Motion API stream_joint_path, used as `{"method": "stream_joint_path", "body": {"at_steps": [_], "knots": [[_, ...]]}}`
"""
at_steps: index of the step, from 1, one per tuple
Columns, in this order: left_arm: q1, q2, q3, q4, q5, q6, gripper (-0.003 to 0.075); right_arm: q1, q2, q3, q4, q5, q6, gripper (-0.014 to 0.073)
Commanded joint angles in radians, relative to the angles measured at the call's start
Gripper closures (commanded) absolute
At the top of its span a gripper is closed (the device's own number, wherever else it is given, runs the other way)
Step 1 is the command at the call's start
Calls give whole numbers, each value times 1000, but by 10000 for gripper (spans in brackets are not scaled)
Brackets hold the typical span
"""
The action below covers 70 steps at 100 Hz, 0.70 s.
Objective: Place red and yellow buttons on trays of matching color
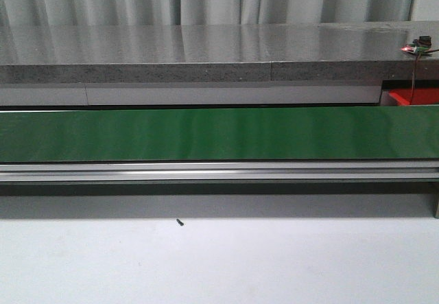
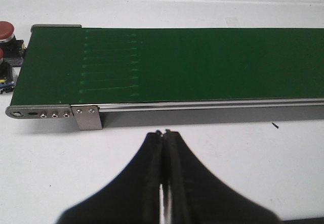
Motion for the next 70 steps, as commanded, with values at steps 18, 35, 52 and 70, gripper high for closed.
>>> {"method": "stream_joint_path", "body": {"at_steps": [18,35,52,70], "knots": [[-8,6,-25,-23,-66,-2,740,167,-195,6,-102,-35,-14,720],[-8,6,-25,-23,-66,-2,740,237,-274,6,-120,0,-14,710],[-8,6,-25,-23,-66,-2,740,326,-324,16,-128,23,-65,710],[-8,6,-25,-23,-66,-2,740,401,-415,113,-97,-50,-74,710]]}}
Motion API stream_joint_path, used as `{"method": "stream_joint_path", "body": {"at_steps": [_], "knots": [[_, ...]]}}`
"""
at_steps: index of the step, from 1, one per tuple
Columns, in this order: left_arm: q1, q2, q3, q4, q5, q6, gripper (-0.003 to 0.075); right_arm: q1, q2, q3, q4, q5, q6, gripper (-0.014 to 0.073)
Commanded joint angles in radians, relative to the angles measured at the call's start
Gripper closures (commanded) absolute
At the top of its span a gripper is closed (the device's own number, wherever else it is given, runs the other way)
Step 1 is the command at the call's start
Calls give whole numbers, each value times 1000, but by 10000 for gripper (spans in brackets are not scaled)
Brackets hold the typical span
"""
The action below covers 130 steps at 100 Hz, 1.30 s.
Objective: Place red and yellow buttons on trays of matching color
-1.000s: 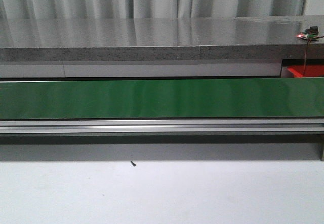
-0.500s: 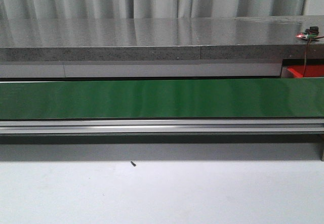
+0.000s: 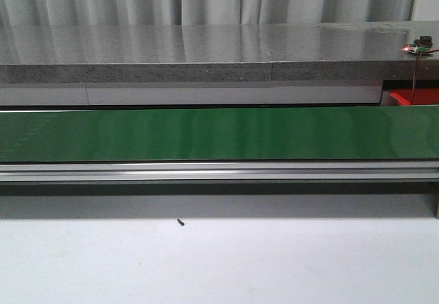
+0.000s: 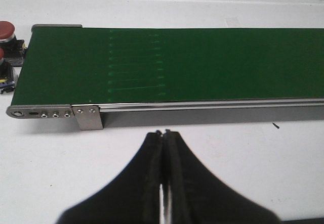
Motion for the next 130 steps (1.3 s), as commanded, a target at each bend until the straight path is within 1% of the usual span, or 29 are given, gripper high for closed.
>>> {"method": "stream_joint_path", "body": {"at_steps": [1,16,37,61,73,83,92,105,117,130], "knots": [[-8,6,-25,-23,-68,-2,740,31,-68,30,19,-108,-17,710],[-8,6,-25,-23,-80,-2,740,68,-174,150,20,-159,-17,710],[-8,6,-25,-38,-82,-4,740,68,-360,298,21,-215,-17,710],[-1,9,-25,-40,-86,-36,740,68,-562,364,21,-151,-17,710],[-1,9,-25,-20,-101,-45,740,67,-610,371,21,-123,-17,710],[-1,25,-32,26,-128,-126,740,67,-618,372,21,-109,-17,710],[-1,77,-61,76,-124,-144,740,67,-618,372,21,-99,-17,710],[-1,192,-124,95,-122,-144,740,67,-618,372,21,-96,-17,710],[-1,316,-179,114,-158,-152,740,67,-618,372,21,-91,-17,710],[49,457,-244,128,-173,-166,739,67,-618,372,21,-91,-17,710]]}}
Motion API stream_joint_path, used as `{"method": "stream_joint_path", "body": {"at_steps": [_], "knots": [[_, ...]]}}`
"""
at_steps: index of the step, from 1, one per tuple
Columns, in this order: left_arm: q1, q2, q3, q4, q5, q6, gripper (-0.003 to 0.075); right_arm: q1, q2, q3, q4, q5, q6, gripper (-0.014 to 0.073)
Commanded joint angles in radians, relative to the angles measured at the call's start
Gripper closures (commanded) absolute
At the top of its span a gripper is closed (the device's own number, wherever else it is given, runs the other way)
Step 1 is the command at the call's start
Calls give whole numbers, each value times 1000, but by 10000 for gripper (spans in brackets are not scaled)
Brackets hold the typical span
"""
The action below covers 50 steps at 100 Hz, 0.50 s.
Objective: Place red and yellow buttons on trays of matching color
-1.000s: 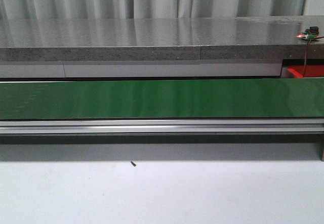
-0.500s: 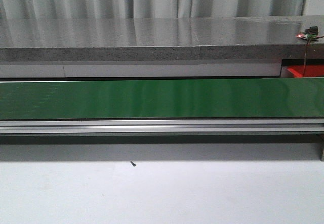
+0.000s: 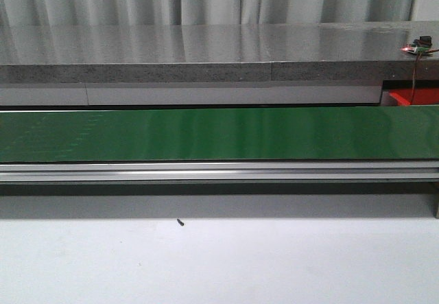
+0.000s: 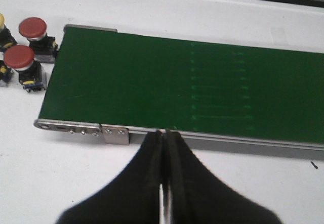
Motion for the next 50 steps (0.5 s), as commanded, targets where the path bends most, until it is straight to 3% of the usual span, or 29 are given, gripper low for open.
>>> {"method": "stream_joint_path", "body": {"at_steps": [1,16,23,35,46,50], "knots": [[32,83,-75,2,-78,-17,739,1,-1,-27,13,-58,-10,710],[142,229,-148,2,-86,-15,731,1,-1,-27,13,-59,-10,710],[196,294,-177,2,-94,-6,679,1,-1,-27,13,-59,-10,710],[271,402,-231,-1,-73,12,470,1,-1,-27,13,-59,-10,710],[311,501,-288,-6,-56,12,204,1,-1,-27,13,-58,-10,710],[317,525,-304,-6,-54,12,162,1,-1,-27,13,-58,-10,710]]}}
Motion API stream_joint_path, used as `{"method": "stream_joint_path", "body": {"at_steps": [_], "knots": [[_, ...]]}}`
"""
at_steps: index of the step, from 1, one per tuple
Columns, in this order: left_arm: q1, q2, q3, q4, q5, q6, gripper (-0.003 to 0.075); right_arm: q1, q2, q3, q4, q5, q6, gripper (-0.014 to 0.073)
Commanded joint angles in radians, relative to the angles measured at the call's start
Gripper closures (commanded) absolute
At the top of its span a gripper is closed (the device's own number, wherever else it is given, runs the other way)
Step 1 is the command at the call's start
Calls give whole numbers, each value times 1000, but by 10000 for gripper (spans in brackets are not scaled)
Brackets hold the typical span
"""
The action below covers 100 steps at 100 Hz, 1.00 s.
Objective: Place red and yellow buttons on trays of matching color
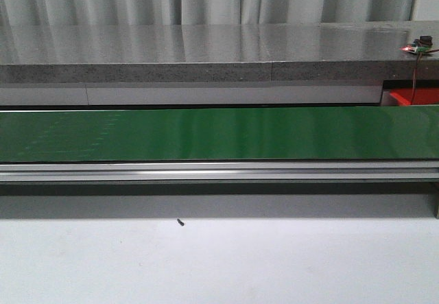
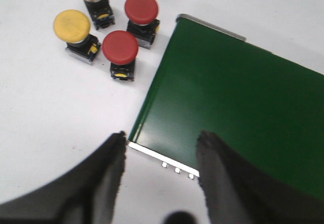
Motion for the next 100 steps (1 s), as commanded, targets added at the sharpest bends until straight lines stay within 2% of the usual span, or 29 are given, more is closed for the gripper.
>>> {"method": "stream_joint_path", "body": {"at_steps": [1,6,18,53,66,100], "knots": [[19,27,-67,-12,-38,3,162,1,-1,-27,13,-59,-9,710],[24,62,-91,-14,-32,3,141,1,-1,-27,13,-59,-9,710],[26,163,-162,-17,-7,-10,157,1,-1,-27,13,-59,-9,710],[28,442,-359,16,51,-181,174,1,-1,-27,13,-58,-9,710],[28,484,-400,41,55,-239,174,1,-1,-27,13,-58,-9,710],[28,549,-436,64,47,-268,174,1,-1,-27,13,-58,-9,710]]}}
